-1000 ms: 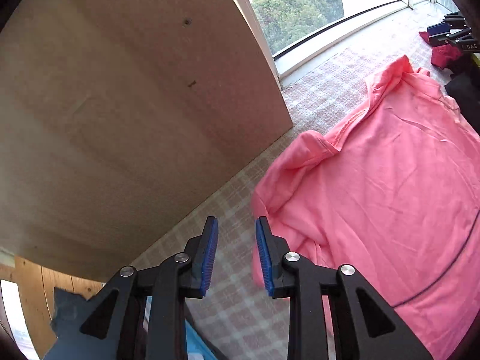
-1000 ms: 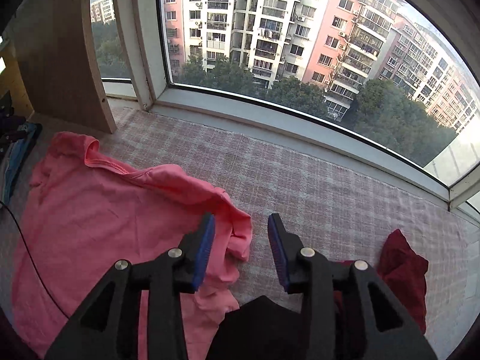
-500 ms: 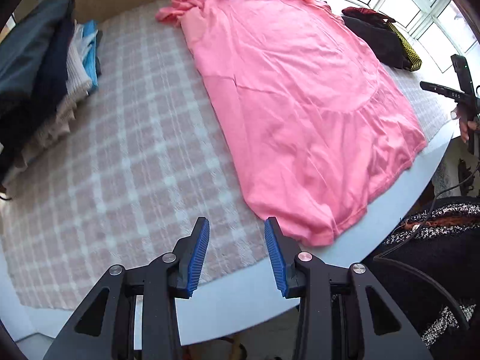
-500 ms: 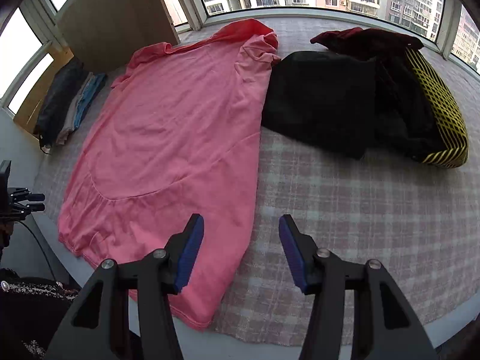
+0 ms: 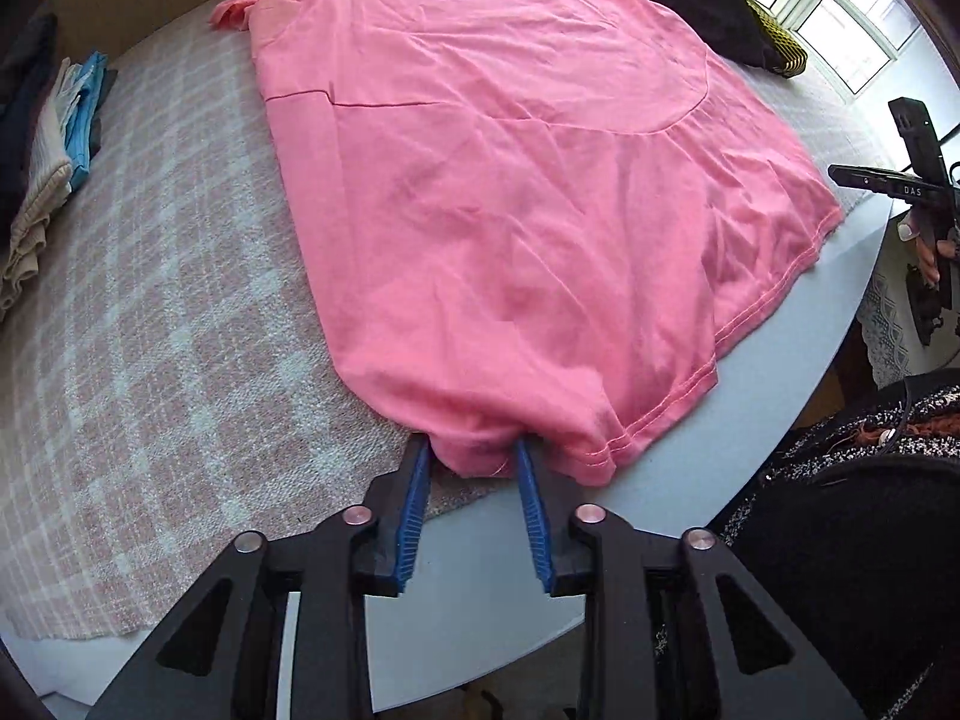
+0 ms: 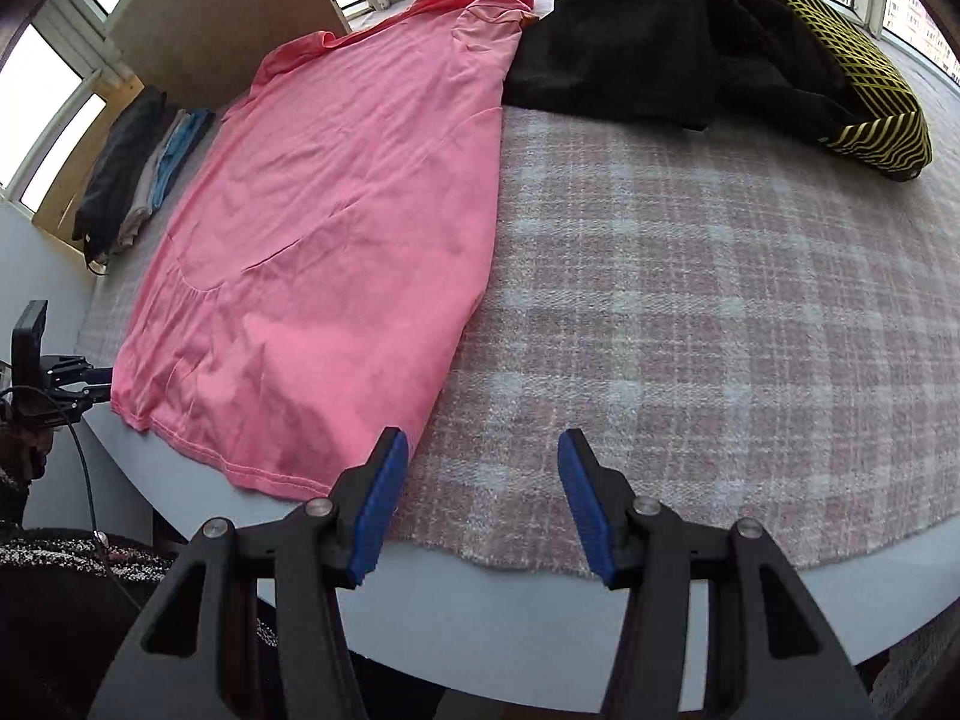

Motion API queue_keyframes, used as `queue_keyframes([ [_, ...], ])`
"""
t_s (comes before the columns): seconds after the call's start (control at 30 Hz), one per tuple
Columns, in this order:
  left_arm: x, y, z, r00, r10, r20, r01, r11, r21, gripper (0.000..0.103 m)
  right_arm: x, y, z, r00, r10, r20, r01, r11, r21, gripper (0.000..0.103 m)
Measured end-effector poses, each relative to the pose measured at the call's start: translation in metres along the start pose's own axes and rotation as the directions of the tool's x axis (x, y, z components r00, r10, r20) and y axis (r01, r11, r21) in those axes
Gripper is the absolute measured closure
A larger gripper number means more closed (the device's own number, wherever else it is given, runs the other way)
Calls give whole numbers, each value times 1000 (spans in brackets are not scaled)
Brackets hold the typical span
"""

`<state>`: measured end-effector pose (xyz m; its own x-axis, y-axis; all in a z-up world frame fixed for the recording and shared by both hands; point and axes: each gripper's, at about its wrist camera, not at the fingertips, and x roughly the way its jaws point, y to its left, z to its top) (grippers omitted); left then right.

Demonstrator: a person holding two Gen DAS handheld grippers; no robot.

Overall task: Fold clothes
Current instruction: 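Release the T-shirt and smooth its hem with the left tool, then grasp the pink T-shirt hem with the left tool while the right tool grasps it too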

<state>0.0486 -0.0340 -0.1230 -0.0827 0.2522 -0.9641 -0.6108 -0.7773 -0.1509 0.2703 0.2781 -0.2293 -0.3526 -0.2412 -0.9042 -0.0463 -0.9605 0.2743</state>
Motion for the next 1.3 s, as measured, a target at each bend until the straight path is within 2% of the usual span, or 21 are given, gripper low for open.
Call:
queue_keyframes([
  [0.03, 0, -1, 2, 1000, -18, 1, 18, 1000, -2, 101, 1, 1, -2, 1000, 4, -7, -5, 1000, -13, 52],
  [0.23, -17, -4, 9, 998, -51, 35, 51, 998, -26, 102, 8, 11, -8, 999, 44, -26, -45, 996, -71, 51],
  [0.33, -36, -5, 11, 996, -56, 76, 59, 997, -41, 102, 11, 25, -10, 997, 73, -29, -76, 988, -136, 52],
  [0.5, -55, 0, 14, 994, -38, 105, 44, 997, -61, 102, 21, 45, -10, 992, 123, -30, -126, 966, -226, 52],
  [0.57, -58, 3, 10, 993, -32, 114, 40, 997, -71, 102, 21, 50, -8, 992, 121, -31, -125, 961, -245, 70],
  [0.6, -59, 5, 8, 993, -28, 119, 38, 996, -76, 102, 18, 49, -6, 991, 129, -26, -131, 964, -233, 90],
  [0.63, -61, 8, 5, 992, -26, 124, 36, 996, -79, 102, 14, 48, -3, 990, 136, -21, -138, 966, -220, 96],
  [0.7, -64, 12, 1, 991, -21, 134, 32, 996, -85, 102, 6, 46, 3, 988, 152, -5, -150, 969, -199, 96],
  [0.77, -67, 15, 3, 990, -11, 140, 24, 996, -90, 102, -15, 48, 14, 984, 172, 50, -159, 967, -199, 96],
  [0.83, -68, 22, 9, 991, -1, 131, 12, 996, -86, 102, -31, 49, 29, 983, 156, 101, -132, 969, -207, 96],
  [0.9, -59, 32, 22, 994, 19, 109, -12, 997, -70, 102, -29, 48, 50, 987, 77, 139, -47, 976, -213, 95],
  [1.0, -28, 55, 49, 998, 23, 54, -18, 997, -81, 102, -3, 42, 81, 993, -19, 118, 43, 977, -206, 95],
  [1.03, -22, 58, 53, 999, 23, 42, -19, 996, -83, 102, 5, 37, 86, 995, -37, 96, 56, 978, -203, 95],
  [1.17, 2, 69, 67, 1000, 24, -6, -24, 996, -86, 102, 14, 23, 76, 1000, 6, -1, -6, 988, -153, 93],
  [1.23, -1, 64, 63, 1000, 20, -6, -21, 998, -62, 102, 2, 23, 53, 999, 35, 4, -34, 987, -157, 79],
  [1.3, -5, 63, 58, 1000, 16, -7, -16, 998, -59, 102, -7, 26, 29, 999, 47, 4, -46, 984, -171, 49],
])
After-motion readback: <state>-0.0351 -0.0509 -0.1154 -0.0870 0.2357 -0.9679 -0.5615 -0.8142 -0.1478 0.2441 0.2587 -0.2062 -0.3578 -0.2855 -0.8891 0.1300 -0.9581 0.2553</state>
